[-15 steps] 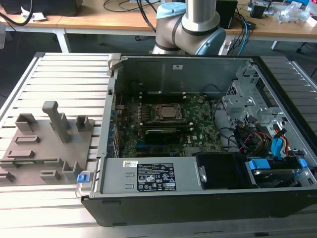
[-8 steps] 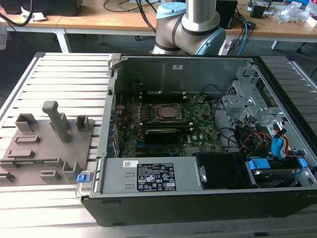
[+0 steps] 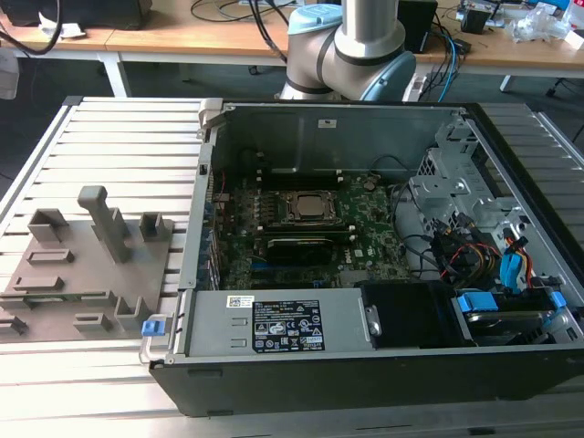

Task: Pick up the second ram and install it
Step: 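Pick up the second ram and move it above second insertion slot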

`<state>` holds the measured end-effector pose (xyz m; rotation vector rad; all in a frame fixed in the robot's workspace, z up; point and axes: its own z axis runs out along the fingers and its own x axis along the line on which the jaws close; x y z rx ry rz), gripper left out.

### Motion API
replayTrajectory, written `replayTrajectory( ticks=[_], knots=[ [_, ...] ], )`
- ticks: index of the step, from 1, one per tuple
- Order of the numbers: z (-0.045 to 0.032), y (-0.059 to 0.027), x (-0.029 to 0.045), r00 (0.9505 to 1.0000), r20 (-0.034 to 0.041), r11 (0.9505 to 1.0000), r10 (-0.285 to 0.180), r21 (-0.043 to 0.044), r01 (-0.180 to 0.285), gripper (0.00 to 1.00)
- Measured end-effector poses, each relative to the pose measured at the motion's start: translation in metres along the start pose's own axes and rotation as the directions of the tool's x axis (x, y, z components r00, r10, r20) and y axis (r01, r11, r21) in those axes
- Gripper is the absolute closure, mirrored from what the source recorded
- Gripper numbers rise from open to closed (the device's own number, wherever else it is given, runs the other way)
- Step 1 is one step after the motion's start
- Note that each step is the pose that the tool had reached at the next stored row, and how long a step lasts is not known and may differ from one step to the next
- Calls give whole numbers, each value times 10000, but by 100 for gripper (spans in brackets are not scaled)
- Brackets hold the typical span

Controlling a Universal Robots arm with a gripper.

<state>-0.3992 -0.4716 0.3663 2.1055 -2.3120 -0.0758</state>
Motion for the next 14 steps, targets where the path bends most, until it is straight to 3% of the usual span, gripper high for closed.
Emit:
replayTrajectory(
  ticks=[14],
  knots=[
    [137, -6, 3, 10000, 0, 10000, 0, 0, 0, 64]
  ],
)
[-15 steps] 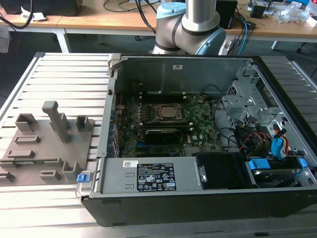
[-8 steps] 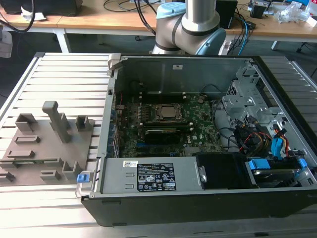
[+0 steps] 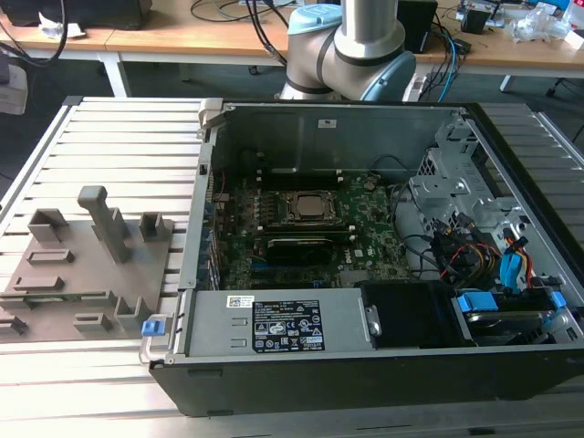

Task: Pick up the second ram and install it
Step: 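Pick up the second ram and move it above second insertion slot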

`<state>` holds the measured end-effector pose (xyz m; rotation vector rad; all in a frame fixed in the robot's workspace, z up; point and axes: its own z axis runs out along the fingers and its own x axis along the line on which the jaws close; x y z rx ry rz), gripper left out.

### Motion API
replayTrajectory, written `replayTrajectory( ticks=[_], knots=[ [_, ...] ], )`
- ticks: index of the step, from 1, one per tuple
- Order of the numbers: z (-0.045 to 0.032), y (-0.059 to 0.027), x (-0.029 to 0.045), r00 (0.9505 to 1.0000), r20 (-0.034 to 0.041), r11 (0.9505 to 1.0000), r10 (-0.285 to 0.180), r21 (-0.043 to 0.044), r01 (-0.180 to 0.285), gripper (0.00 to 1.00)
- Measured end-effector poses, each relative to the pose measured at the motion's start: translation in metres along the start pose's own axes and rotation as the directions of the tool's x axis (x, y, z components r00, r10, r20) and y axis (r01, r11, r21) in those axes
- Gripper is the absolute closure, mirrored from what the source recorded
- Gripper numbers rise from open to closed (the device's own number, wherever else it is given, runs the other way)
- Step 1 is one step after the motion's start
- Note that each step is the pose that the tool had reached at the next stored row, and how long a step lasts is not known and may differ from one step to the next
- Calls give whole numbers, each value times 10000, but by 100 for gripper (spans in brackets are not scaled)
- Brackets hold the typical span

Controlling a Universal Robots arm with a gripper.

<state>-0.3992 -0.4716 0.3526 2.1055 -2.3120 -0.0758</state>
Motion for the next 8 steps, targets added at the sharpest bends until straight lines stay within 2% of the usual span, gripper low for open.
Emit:
replayTrajectory(
  ticks=[1, 2, 8],
  knots=[
    [68, -3, 2, 10000, 0, 10000, 0, 0, 0, 64],
    [103, -5, 2, 10000, 0, 10000, 0, 0, 0, 64],
    [181, -8, 4, 10000, 0, 10000, 0, 1, 0, 64]
  ],
)
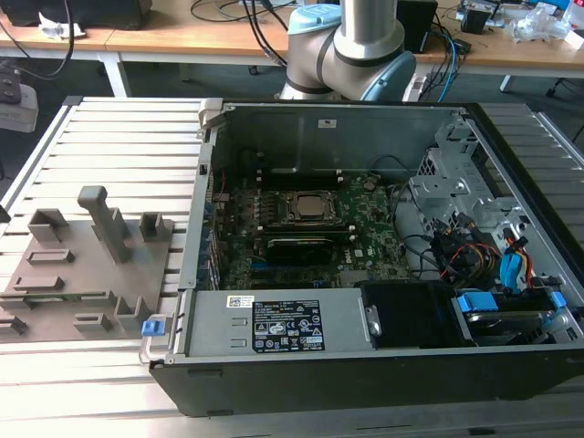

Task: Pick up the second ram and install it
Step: 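Pick up the second ram and move it above second insertion slot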

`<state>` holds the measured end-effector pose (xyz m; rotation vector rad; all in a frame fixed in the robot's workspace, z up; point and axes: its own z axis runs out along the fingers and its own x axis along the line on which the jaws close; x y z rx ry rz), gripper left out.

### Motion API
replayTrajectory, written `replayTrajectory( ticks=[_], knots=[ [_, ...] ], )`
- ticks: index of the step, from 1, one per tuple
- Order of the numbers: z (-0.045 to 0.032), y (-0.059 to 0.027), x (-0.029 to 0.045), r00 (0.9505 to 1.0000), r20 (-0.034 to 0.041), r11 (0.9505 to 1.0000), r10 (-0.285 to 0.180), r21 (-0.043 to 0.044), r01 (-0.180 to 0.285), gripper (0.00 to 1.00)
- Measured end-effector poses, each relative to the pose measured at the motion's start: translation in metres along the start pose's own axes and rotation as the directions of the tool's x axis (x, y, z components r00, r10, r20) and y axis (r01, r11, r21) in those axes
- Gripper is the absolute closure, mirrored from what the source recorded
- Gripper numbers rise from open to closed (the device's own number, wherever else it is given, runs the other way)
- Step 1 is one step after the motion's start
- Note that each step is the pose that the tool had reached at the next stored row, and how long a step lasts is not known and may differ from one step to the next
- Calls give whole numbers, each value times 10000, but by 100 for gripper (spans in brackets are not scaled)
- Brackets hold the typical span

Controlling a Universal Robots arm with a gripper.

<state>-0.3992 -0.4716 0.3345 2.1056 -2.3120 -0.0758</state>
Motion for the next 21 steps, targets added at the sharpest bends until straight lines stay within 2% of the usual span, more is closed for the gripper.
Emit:
replayTrajectory(
  ticks=[6, 14, 21],
  knots=[
    [87, -4, 2, 10000, 0, 10000, 0, 0, 0, 64],
    [153, -7, 3, 10000, 0, 10000, 0, 0, 0, 64],
    [266, -12, 6, 10000, 0, 10000, 0, -1, 0, 64]
  ],
)
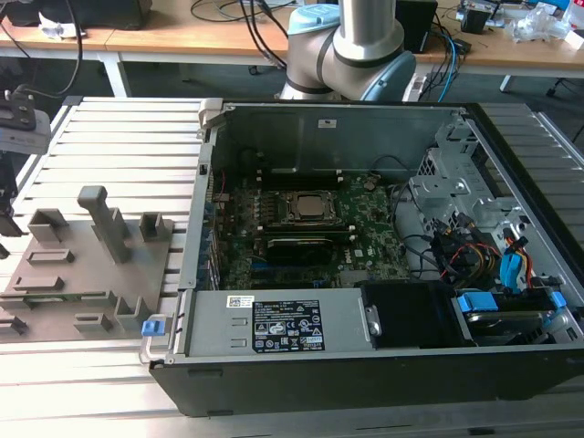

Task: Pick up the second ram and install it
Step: 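Pick up the second ram and move it above second insertion slot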

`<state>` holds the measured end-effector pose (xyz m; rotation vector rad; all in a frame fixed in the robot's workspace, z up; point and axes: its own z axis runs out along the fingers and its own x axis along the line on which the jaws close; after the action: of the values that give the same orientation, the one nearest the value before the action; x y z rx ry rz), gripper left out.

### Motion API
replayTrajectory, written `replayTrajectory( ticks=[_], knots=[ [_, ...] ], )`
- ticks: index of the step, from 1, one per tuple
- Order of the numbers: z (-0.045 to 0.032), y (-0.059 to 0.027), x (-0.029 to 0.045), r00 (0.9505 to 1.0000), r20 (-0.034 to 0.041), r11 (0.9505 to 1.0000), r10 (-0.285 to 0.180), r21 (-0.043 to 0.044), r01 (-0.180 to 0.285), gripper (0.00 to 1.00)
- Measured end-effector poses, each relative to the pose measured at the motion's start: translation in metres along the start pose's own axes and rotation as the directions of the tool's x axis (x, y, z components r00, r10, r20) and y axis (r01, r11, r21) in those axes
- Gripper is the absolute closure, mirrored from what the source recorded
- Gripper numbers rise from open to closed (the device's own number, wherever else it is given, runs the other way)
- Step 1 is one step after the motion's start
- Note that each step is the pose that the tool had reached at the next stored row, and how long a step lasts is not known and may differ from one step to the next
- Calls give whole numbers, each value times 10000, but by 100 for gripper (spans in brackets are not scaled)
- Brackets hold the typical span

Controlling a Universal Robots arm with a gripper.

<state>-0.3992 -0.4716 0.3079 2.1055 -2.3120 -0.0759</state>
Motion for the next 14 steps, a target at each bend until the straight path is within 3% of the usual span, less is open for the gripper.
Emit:
replayTrajectory(
  ticks=[14],
  knots=[
    [171, -7, 4, 10000, 0, 10000, 0, 0, 0, 64]
  ],
)
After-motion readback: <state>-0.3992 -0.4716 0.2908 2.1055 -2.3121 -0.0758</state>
